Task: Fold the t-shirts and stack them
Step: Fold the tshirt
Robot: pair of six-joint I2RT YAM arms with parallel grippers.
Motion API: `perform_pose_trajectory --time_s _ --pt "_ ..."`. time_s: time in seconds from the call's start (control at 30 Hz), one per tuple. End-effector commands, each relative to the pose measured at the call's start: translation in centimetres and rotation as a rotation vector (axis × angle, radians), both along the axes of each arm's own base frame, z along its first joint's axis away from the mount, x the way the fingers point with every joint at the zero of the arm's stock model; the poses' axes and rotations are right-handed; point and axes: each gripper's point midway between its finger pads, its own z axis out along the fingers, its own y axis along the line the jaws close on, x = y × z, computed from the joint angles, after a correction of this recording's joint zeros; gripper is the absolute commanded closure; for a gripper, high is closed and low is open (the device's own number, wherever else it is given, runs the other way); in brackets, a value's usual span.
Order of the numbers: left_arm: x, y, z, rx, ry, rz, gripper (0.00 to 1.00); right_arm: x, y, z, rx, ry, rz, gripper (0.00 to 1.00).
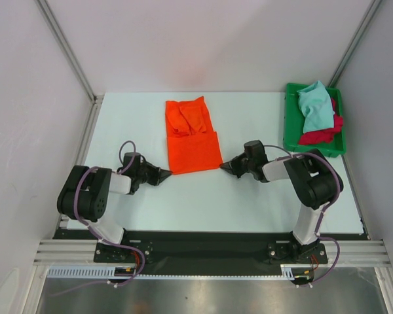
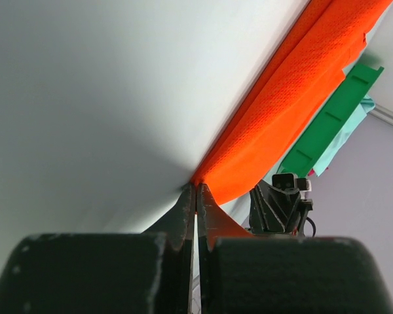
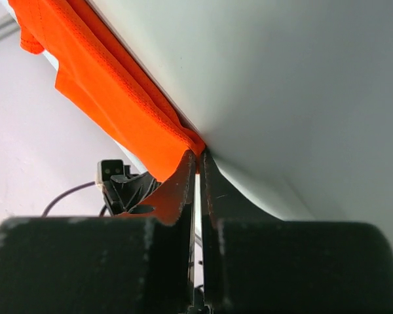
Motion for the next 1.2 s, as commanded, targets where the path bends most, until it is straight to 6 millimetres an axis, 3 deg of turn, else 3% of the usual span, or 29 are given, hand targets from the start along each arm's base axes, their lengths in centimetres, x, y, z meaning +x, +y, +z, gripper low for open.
perform_pose_trajectory --time_s 0.0,0.2,0.27,0.5,0.57,0.6,0.67,0.73,0.77,0.9,1.17 --pt "-1.4 0.2 0.2 0.025 0.001 -0.036 0.99 -1.9 -1.2 -1.7 -0.095 0.041 0.063 1.0" --pt "-4.6 0.6 0.5 0.047 0.002 -0.049 1.0 -3.9 -0.9 0.2 -0.083 0.001 0.109 1.0" --pt "-5.7 0.7 0.5 0.056 0.013 -0.056 1.0 -5.2 -0.9 0.0 -0.082 0.011 0.124 1.0" --pt "-8.4 1.5 3.2 0.086 -0.072 -0.047 1.0 -9.4 -0.3 1.8 -0.07 -0.026 0.181 1.0" --pt "-9.5 1.7 4.0 0.077 -0.104 -0.036 1.0 -10.1 -0.2 3.1 -0.049 -0.055 0.185 1.0" --pt "-10.8 1.8 3.1 0.079 -0.06 -0.038 1.0 -11.1 -0.2 3.1 -0.043 -0.055 0.196 1.0" --pt "-11.4 1.7 4.0 0.071 -0.102 -0.042 1.0 -11.8 -0.1 4.7 -0.032 -0.096 0.207 1.0" --pt "-12.6 2.0 3.6 0.072 -0.088 -0.035 1.0 -13.4 -0.2 4.5 -0.055 -0.087 0.226 1.0" --pt "-12.5 2.1 4.6 0.07 -0.14 -0.025 1.0 -13.9 -0.1 5.5 -0.036 -0.108 0.226 1.0" --pt "-14.9 2.4 4.1 0.065 -0.112 -0.021 1.0 -16.2 -0.3 5.9 -0.016 -0.112 0.248 1.0" --pt "-17.0 2.5 6.3 0.042 -0.162 -0.024 1.0 -18.8 -0.7 7.0 -0.026 -0.139 0.323 1.0"
